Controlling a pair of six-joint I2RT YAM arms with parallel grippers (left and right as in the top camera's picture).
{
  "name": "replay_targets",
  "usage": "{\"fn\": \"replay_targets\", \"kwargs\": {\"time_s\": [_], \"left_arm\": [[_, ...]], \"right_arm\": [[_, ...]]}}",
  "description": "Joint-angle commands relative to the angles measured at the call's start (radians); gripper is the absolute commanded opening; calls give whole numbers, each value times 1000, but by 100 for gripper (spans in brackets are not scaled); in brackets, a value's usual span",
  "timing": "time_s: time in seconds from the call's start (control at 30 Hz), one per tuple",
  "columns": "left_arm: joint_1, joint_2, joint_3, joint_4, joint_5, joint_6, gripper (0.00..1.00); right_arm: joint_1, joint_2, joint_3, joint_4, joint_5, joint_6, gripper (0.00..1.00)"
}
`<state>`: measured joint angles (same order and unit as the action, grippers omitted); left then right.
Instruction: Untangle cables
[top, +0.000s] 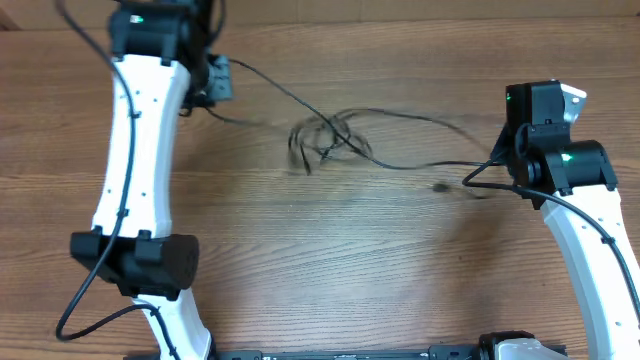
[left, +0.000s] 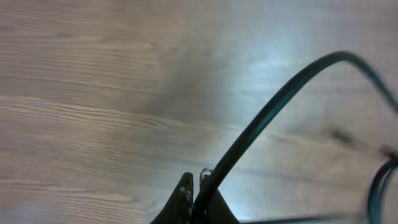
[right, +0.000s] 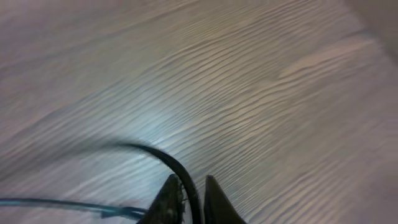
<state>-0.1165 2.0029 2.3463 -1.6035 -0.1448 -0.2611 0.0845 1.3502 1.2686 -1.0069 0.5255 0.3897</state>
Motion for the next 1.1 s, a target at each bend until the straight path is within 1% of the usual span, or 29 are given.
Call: {"fn": "replay_targets", "kwargs": {"time_s": [0.0, 0.1, 0.2, 0.23, 0.33, 0.37, 0.4, 0.43, 0.5, 0.53, 0.57, 0.6, 0.67, 0.7, 0.73, 0.8, 0.87, 0.97, 1.07], "left_arm": [[37, -43, 82, -23, -45, -95, 4], [48, -55, 109, -42, -27, -196, 4], [49, -60, 110, -34, 113, -206, 4], [46, -60, 109, -34, 157, -199, 4], [29, -53, 109, -29, 275, -95, 4], [22, -52, 109, -29, 288, -67, 4], [12, -52, 109, -26, 303, -32, 4], [1, -52, 109, -21, 324, 3, 4], [-20, -53, 109, 0, 423, 109, 4], [-29, -53, 111, 13, 494, 168, 4], [-37, -53, 111, 33, 608, 244, 4], [-42, -54, 111, 50, 696, 287, 4], [-48, -55, 111, 101, 874, 336, 4], [-50, -55, 111, 138, 958, 344, 4], [-52, -55, 111, 180, 1032, 343, 4], [-57, -55, 111, 272, 1155, 330, 4], [-67, -55, 111, 373, 1226, 275, 4], [-95, -55, 111, 519, 1242, 153, 4], [-137, -55, 111, 626, 1240, 80, 4]], "right_arm": [[-15, -7, 6, 9, 113, 38, 11], [-37, -7, 6, 2, 97, 106, 12], [-42, -7, 6, 27, -27, 108, 12], [-41, -7, 6, 37, -72, 88, 12], [-40, -7, 6, 72, -227, -12, 12], [-40, -7, 6, 83, -289, -40, 14], [-40, -7, 6, 96, -378, -76, 19], [-40, -7, 6, 106, -467, -115, 28], [-40, -7, 6, 121, -652, -196, 51], [-40, -7, 6, 125, -723, -223, 57], [-40, -7, 6, 128, -790, -246, 62], [-40, -7, 6, 130, -836, -261, 69], [-40, -7, 6, 133, -911, -280, 79], [-40, -7, 6, 135, -961, -299, 81], [-40, -7, 6, 135, -1018, -326, 83], [-40, -7, 6, 135, -1123, -383, 83], [-39, -7, 6, 136, -1229, -435, 86], [-26, -7, 6, 157, -1319, -477, 91], [7, -7, 6, 218, -1331, -477, 96]]}}
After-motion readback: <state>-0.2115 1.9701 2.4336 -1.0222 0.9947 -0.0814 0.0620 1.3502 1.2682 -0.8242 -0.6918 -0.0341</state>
